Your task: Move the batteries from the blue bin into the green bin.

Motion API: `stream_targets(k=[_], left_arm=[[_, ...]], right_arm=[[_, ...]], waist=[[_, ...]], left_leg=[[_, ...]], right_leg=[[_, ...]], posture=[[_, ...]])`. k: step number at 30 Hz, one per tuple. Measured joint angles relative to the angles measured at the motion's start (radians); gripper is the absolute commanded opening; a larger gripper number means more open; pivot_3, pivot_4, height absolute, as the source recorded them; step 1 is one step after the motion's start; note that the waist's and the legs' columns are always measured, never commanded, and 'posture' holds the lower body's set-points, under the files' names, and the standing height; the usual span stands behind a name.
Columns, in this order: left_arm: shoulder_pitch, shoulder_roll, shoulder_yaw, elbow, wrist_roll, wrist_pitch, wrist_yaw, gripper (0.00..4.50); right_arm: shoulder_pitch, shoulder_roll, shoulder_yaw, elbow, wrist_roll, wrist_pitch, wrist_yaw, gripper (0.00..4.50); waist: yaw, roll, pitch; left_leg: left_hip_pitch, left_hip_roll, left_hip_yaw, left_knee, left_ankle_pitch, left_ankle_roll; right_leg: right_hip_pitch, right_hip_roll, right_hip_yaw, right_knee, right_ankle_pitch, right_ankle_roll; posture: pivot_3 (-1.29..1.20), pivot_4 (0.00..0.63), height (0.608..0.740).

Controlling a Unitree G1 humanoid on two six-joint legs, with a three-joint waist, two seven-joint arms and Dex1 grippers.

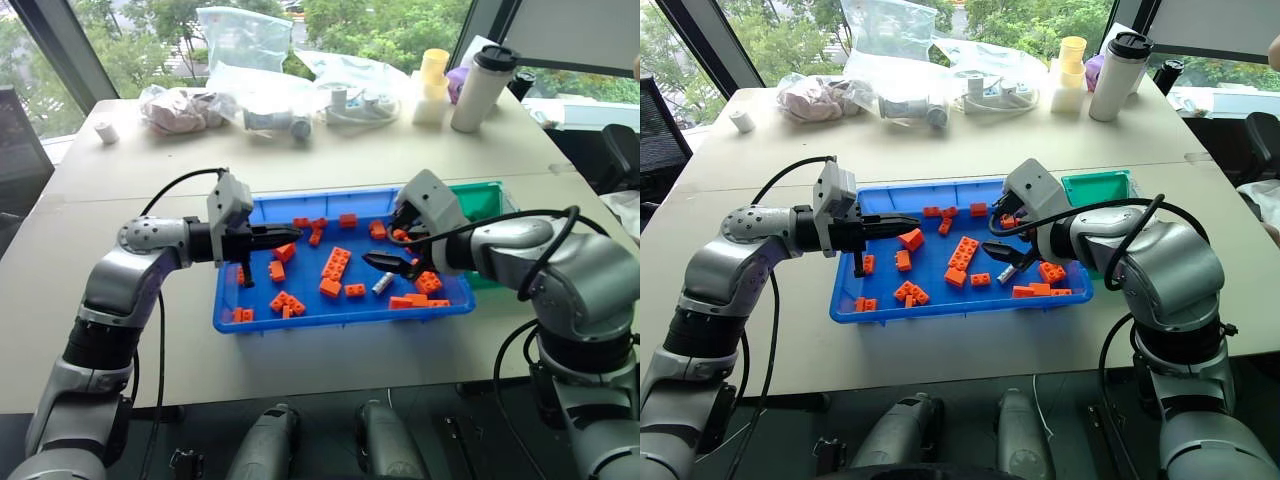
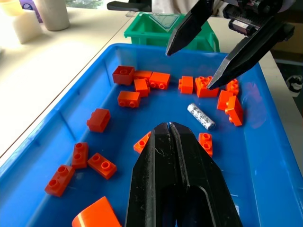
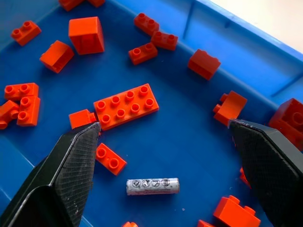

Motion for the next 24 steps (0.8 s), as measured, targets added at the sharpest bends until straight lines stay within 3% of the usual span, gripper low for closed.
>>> stream_targets(k=[12,24], left_arm=[[0.003,0.000,0.000,0.000,0.004,0.000,0.000,0.00],[0.049,0.013,0.003,-0.022,0.005,-0.002,0.012,0.00]], right_arm=[[0.008,-0.138,0.266,0.194,0.041,-0.155,0.122,4.46],[0.006,-0.179,0.347,0.246,-0.007,-0.256,0.142,4.46]], waist=[[-0.001,0.000,0.000],[0.000,0.000,0.000]], left_leg=[[0.000,0.000,0.000,0.000,0.000,0.000],[0.000,0.000,0.000,0.000,0.000,0.000]], right_leg=[[0.000,0.001,0.000,0.000,0.000,0.000],[0.000,0.000,0.000,0.000,0.000,0.000]], posture=[[0.00,0.150,0.740],[0.00,0.150,0.740]])
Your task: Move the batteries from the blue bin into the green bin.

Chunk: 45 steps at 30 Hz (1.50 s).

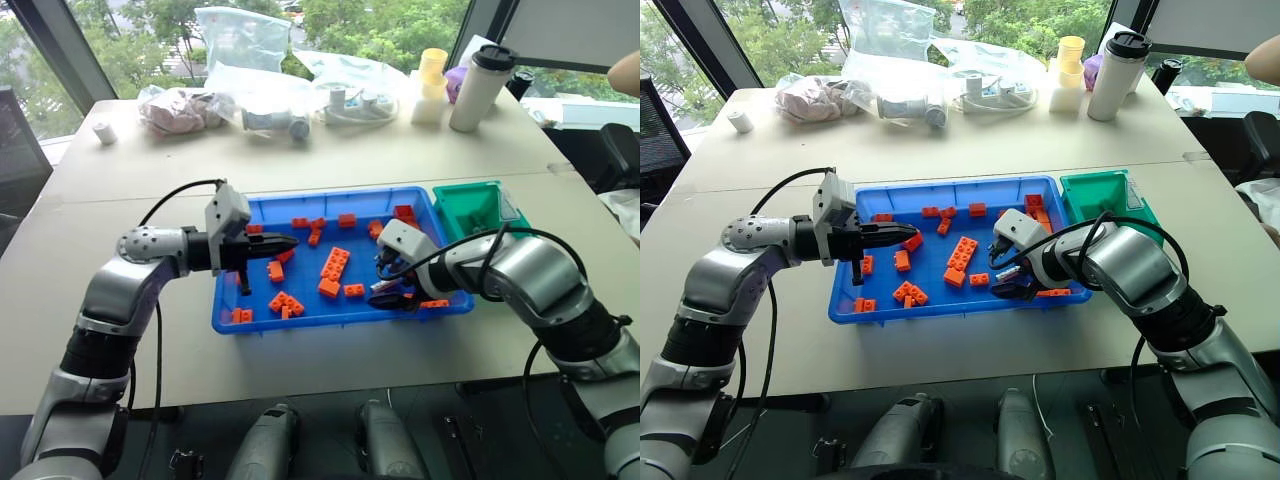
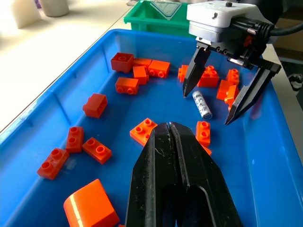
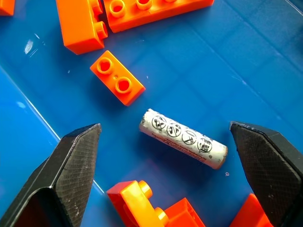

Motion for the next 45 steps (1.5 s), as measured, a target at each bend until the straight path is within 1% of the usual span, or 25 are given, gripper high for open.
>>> stream_targets(k=[4,5,6,7,8,10,11,12,13,14,19,22,23,26,28,30,32,34,37,39,40,41,42,43,45], left_arm=[[0.000,0.001,0.000,-0.005,0.000,0.000,0.005,0.00],[0.000,0.001,0.000,-0.008,-0.001,0.000,0.006,0.00],[0.000,0.001,0.000,-0.011,-0.001,0.000,0.007,0.00],[0.000,0.001,0.000,-0.013,-0.001,0.001,0.008,0.00],[0.000,0.001,0.000,-0.014,-0.002,0.001,0.009,0.00],[0.000,0.001,0.000,-0.019,-0.002,0.002,0.010,0.00],[0.000,0.001,0.000,-0.020,-0.002,0.002,0.010,0.00],[0.000,0.001,0.000,-0.020,-0.002,0.003,0.010,0.00],[0.000,0.001,0.000,-0.021,-0.002,0.005,0.011,0.00],[0.000,0.001,0.000,-0.021,-0.002,0.007,0.012,0.00],[0.000,0.001,0.000,-0.036,-0.003,0.012,0.026,0.00],[-0.001,0.001,0.000,-0.039,-0.004,0.014,0.029,0.00],[-0.001,0.001,0.000,-0.039,-0.005,0.016,0.030,0.00],[-0.001,0.001,0.000,-0.041,-0.007,0.024,0.033,0.00],[-0.001,0.003,0.001,-0.044,-0.008,0.027,0.036,0.00],[-0.001,0.003,0.002,-0.046,-0.009,0.028,0.037,0.00],[-0.004,0.000,0.001,-0.043,-0.010,0.024,0.036,0.00],[-0.008,-0.001,0.002,-0.026,-0.009,0.019,0.031,0.00],[-0.016,-0.011,0.000,-0.003,-0.006,0.007,0.025,0.00],[-0.035,-0.025,-0.008,0.007,-0.004,-0.001,0.016,0.00],[-0.044,-0.027,-0.008,0.012,-0.004,-0.003,0.011,0.00],[-0.049,-0.028,-0.008,0.017,-0.003,-0.009,0.007,0.00],[-0.055,-0.031,-0.008,0.025,-0.001,-0.014,0.004,0.00],[-0.058,-0.034,-0.008,0.032,0.001,-0.017,0.002,0.00],[-0.058,-0.037,-0.008,0.044,0.008,-0.020,-0.002,0.00]], right_arm=[[0.000,-0.041,0.036,0.003,-0.040,-0.058,0.017,4.46],[0.000,-0.046,0.045,0.003,-0.051,-0.079,0.024,3.96],[0.000,-0.048,0.056,0.003,-0.064,-0.096,0.027,3.73],[0.001,-0.048,0.069,0.007,-0.077,-0.110,0.029,3.32],[0.001,-0.048,0.077,0.006,-0.083,-0.125,0.035,2.75],[0.001,-0.048,0.089,0.011,-0.103,-0.149,0.043,1.80],[0.001,-0.047,0.090,0.012,-0.109,-0.159,0.045,1.22],[0.001,-0.046,0.091,0.014,-0.116,-0.164,0.046,0.83],[0.001,-0.044,0.092,0.015,-0.119,-0.169,0.049,0.32],[0.001,-0.043,0.092,0.016,-0.125,-0.173,0.054,0.03],[0.000,-0.044,0.111,0.015,-0.160,-0.212,0.074,0.03],[-0.013,-0.054,0.081,0.015,-0.160,-0.208,0.084,0.03],[-0.024,-0.063,0.047,0.015,-0.155,-0.197,0.085,0.03],[-0.073,-0.106,-0.118,0.014,-0.143,-0.143,0.069,0.03],[-0.092,-0.132,-0.204,0.014,-0.143,-0.119,0.057,0.03],[-0.090,-0.146,-0.256,0.015,-0.140,-0.093,0.045,0.03],[-0.051,-0.185,-0.352,0.028,-0.137,-0.053,0.021,0.03],[0.012,-0.251,-0.444,0.061,-0.157,-0.033,-0.009,0.03],[0.078,-0.262,-0.500,0.072,-0.158,-0.037,-0.023,0.03],[0.129,-0.253,-0.504,0.083,-0.155,-0.055,-0.031,0.99],[0.142,-0.248,-0.506,0.094,-0.155,-0.058,-0.035,1.27],[0.151,-0.242,-0.508,0.103,-0.154,-0.061,-0.037,1.66],[0.164,-0.242,-0.511,0.104,-0.154,-0.065,-0.041,2.22],[0.169,-0.242,-0.513,0.104,-0.152,-0.069,-0.042,2.64],[0.172,-0.242,-0.524,0.098,-0.143,-0.071,-0.042,3.79]], waist=[[0.000,0.000,0.000],[0.000,0.000,0.000],[-0.001,0.000,0.000],[-0.001,0.000,0.000],[-0.001,0.000,0.000],[-0.001,0.000,0.000],[-0.001,0.000,0.000],[-0.001,0.000,0.000],[-0.001,0.000,0.000],[-0.001,0.000,0.000],[0.000,0.000,0.000],[0.000,0.000,0.000],[0.000,0.000,0.000],[0.003,0.000,0.000],[0.003,0.000,0.000],[0.002,0.000,0.000],[0.008,0.000,0.000],[0.019,0.000,0.000],[0.018,0.000,0.000],[0.017,0.000,0.000],[0.016,0.000,0.000],[0.016,0.000,0.000],[0.016,0.001,0.000],[0.016,0.001,0.000],[0.016,0.001,0.000]], left_leg=[[0.000,0.000,0.000,0.000,0.000,0.000],[0.000,0.000,0.000,0.000,0.000,0.000],[0.000,0.000,0.000,0.000,0.000,0.000],[0.000,0.000,0.000,0.000,0.000,0.000],[0.000,0.000,0.000,0.000,0.000,0.000],[0.000,0.000,0.000,0.000,0.000,0.000],[0.000,0.000,0.000,0.000,0.000,0.000],[0.000,0.000,0.000,0.000,0.000,0.000],[0.000,0.000,0.000,0.000,0.000,0.000],[0.000,0.000,0.000,0.000,0.000,0.000],[0.000,0.000,0.000,0.000,0.000,0.000],[0.000,0.000,0.000,0.000,0.000,0.000],[0.000,0.000,0.000,0.000,0.000,0.000],[0.000,0.000,0.000,0.000,0.000,0.000],[0.000,0.000,0.000,0.000,0.000,0.000],[0.000,0.000,0.000,0.000,0.000,0.000],[0.000,0.000,0.000,0.000,0.000,0.001],[0.000,0.000,0.001,0.000,-0.001,0.001],[0.001,0.000,0.002,0.000,-0.001,0.001],[0.001,0.001,0.002,0.000,-0.001,0.001],[0.001,0.001,0.003,0.000,-0.001,0.001],[0.001,0.001,0.003,0.000,-0.001,0.001],[0.001,0.001,0.003,0.000,-0.001,0.001],[0.001,0.001,0.003,0.000,-0.001,0.001],[0.001,0.001,0.003,0.000,-0.001,0.001]], right_leg=[[0.000,0.000,0.000,0.000,0.000,0.000],[0.000,0.000,0.000,0.000,0.000,0.000],[0.000,0.000,0.000,0.000,0.000,0.000],[0.000,0.000,0.000,0.000,0.000,0.000],[0.000,0.000,0.000,0.000,0.000,0.000],[0.000,0.000,0.000,0.000,0.000,0.000],[0.000,0.000,0.000,0.000,0.000,0.000],[0.000,0.000,0.000,0.000,0.000,0.000],[0.000,0.000,0.000,0.000,0.000,0.000],[0.000,0.000,0.000,0.000,0.000,0.000],[0.000,0.000,0.000,0.000,0.000,0.000],[0.000,0.000,0.000,0.000,0.000,0.000],[0.000,0.000,0.000,0.000,0.000,0.000],[0.000,0.000,0.000,0.000,0.000,0.000],[0.000,0.000,0.000,-0.001,0.000,0.000],[0.000,0.000,0.000,-0.001,0.000,0.000],[0.000,0.000,0.000,-0.001,0.000,0.000],[0.000,0.000,0.000,-0.001,0.000,0.000],[0.001,0.000,0.001,-0.001,0.000,0.000],[0.000,0.000,0.001,0.000,0.000,0.000],[0.000,0.000,0.001,0.000,0.000,0.000],[0.000,0.000,0.001,0.000,0.000,0.000],[0.000,0.000,0.001,0.000,0.000,0.000],[0.000,0.000,0.001,0.000,0.000,0.000],[0.000,0.000,0.001,0.000,0.000,0.000]], posture=[[0.00,0.150,0.740],[0.00,0.150,0.740],[0.00,0.150,0.740],[0.00,0.150,0.740],[0.00,0.150,0.740],[0.00,0.150,0.740],[0.00,0.150,0.740],[0.00,0.150,0.740],[0.00,0.150,0.740],[0.00,0.150,0.740],[0.00,0.150,0.740],[0.00,0.150,0.740],[0.00,0.150,0.740],[0.00,0.150,0.740],[0.00,0.150,0.740],[0.00,0.150,0.740],[0.00,0.150,0.740],[0.00,0.150,0.740],[0.00,0.150,0.740],[0.00,0.150,0.740],[0.00,0.150,0.740],[0.00,0.150,0.740],[0.00,0.150,0.740],[0.00,0.150,0.740],[0.00,0.150,0.740]])
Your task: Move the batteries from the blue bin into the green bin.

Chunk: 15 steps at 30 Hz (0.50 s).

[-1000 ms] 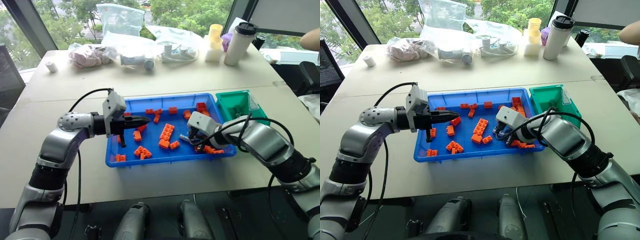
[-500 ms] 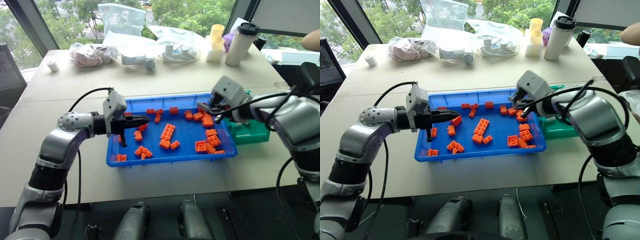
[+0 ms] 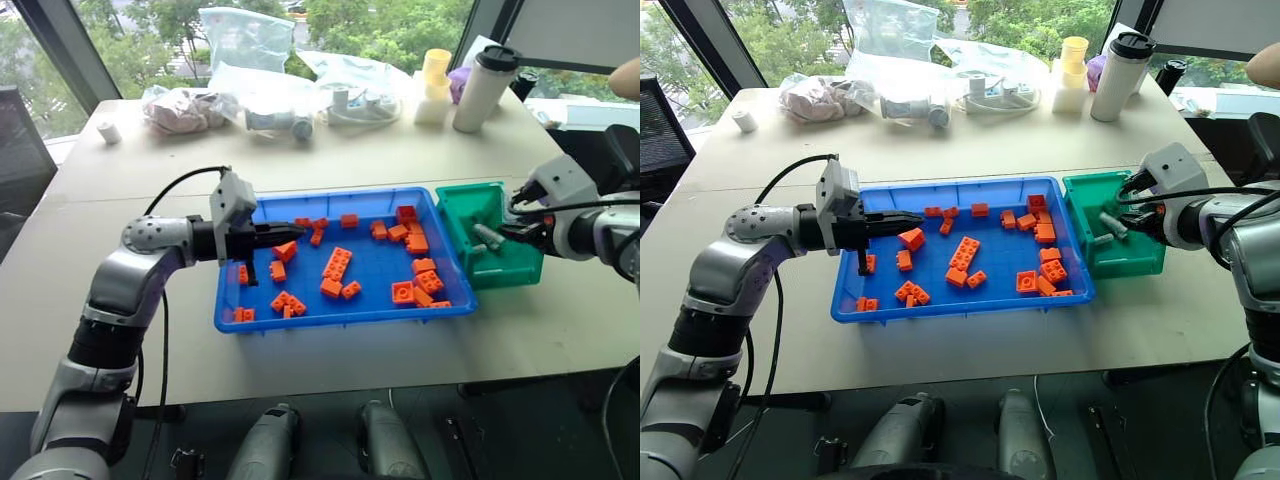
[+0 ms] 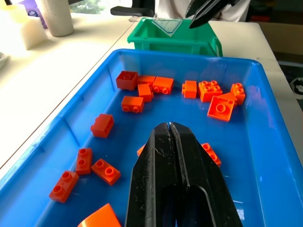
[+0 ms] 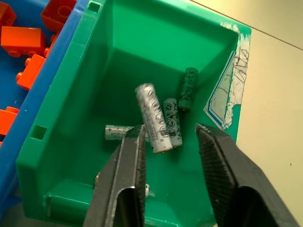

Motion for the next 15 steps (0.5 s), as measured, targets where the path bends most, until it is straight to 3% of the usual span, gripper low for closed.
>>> stream_targets(k=[2,7,15], left_arm=[[0.000,0.000,0.000,0.004,0.002,-0.002,-0.006,0.00],[0.000,0.000,0.000,0.024,0.004,-0.014,-0.019,0.00],[0.010,0.030,0.012,0.014,-0.008,0.001,-0.040,0.00]], right_arm=[[0.000,-0.001,-0.013,-0.009,0.007,0.000,-0.001,4.46],[-0.010,-0.014,-0.047,-0.034,0.035,-0.011,0.017,4.46],[0.014,-0.037,-0.135,-0.272,0.228,-0.022,0.171,4.46]], waist=[[0.001,0.000,0.000],[0.004,0.000,0.000],[0.005,0.000,0.000]], left_leg=[[0.000,0.000,0.000,0.000,0.000,0.000],[0.000,0.000,0.000,0.000,0.000,0.000],[0.000,0.000,0.000,0.000,0.000,0.001]], right_leg=[[0.000,0.000,0.000,0.000,0.000,0.000],[0.000,0.000,0.000,0.000,0.000,0.000],[0.001,0.000,0.000,0.000,0.000,0.000]], posture=[[0.00,0.150,0.740],[0.00,0.150,0.740],[0.00,0.150,0.740]])
